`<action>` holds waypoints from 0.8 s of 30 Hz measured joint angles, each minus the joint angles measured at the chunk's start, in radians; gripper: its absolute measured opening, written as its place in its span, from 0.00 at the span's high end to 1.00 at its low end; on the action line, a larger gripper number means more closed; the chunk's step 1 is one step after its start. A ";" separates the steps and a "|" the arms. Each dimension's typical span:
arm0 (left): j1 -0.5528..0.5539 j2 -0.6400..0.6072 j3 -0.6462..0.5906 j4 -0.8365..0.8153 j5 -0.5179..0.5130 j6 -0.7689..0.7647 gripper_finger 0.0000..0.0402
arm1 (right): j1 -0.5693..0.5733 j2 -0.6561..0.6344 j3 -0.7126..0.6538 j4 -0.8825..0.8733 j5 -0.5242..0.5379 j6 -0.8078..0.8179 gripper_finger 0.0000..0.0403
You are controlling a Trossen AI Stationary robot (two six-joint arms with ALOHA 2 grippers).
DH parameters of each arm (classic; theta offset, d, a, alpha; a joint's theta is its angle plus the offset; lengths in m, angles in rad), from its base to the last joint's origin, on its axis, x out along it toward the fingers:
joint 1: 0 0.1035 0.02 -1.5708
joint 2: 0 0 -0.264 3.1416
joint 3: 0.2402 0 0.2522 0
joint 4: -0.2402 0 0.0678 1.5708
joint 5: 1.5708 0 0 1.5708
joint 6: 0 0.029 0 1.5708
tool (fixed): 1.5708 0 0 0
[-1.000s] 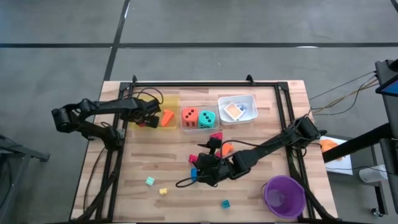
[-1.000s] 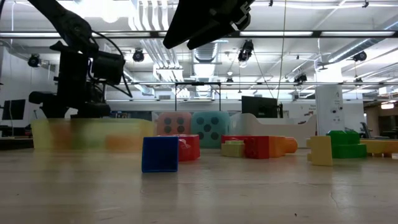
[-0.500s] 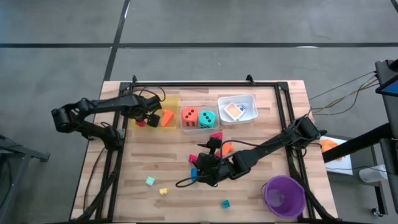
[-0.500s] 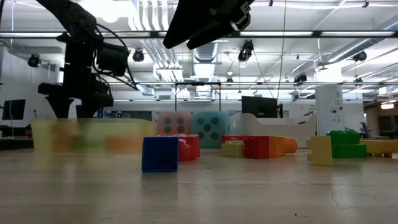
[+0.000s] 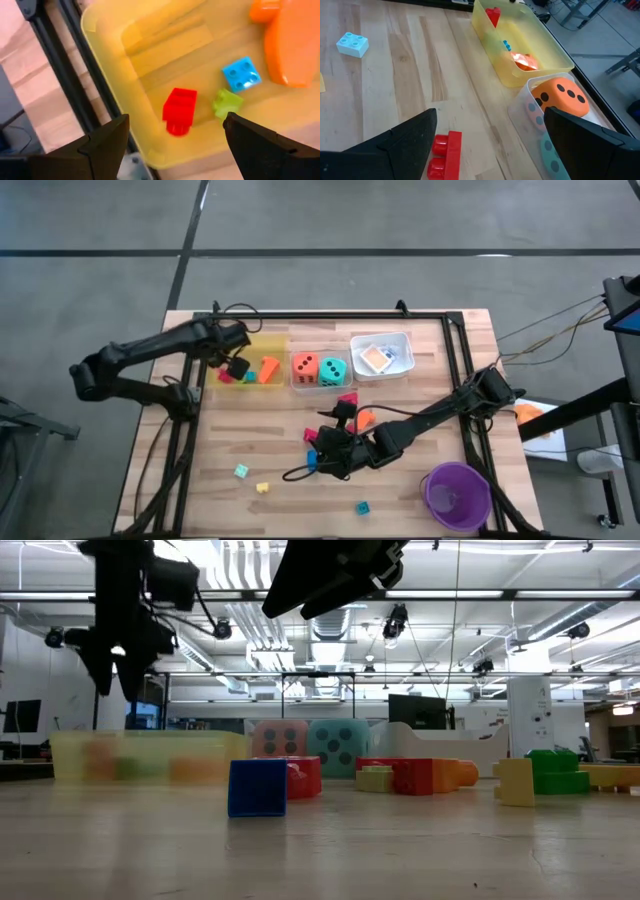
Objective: Pick & Place Toys
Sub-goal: Put the light blue game piece into the yellow bin
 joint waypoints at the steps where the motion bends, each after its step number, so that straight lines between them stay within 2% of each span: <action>1: -0.013 -0.019 0.010 -0.016 0.017 0.000 0.20 | 0.000 0.000 0.000 0.000 0.000 0.000 0.10; 7: -0.176 -0.114 0.020 -0.033 0.180 -0.023 0.20 | 0.000 0.000 0.000 0.000 0.000 0.000 0.10; 12: -0.417 -0.130 0.016 -0.045 0.182 -0.193 0.20 | 0.000 0.000 0.000 0.001 -0.001 0.008 0.10; 14: -0.525 -0.127 0.016 -0.038 0.180 -0.271 0.20 | 0.000 -0.001 0.000 -0.021 -0.040 0.014 0.10; 16: -0.643 -0.122 0.016 -0.020 0.179 -0.340 0.20 | -0.001 -0.014 0.000 -0.102 -0.092 0.019 0.10; 20: -0.857 -0.122 0.016 0.049 0.176 -0.448 0.20 | -0.014 -0.070 -0.009 -0.311 -0.126 0.168 0.10; 24: -0.988 -0.115 0.016 0.111 0.160 -0.513 0.20 | -0.017 -0.124 -0.047 -0.335 -0.130 0.208 0.10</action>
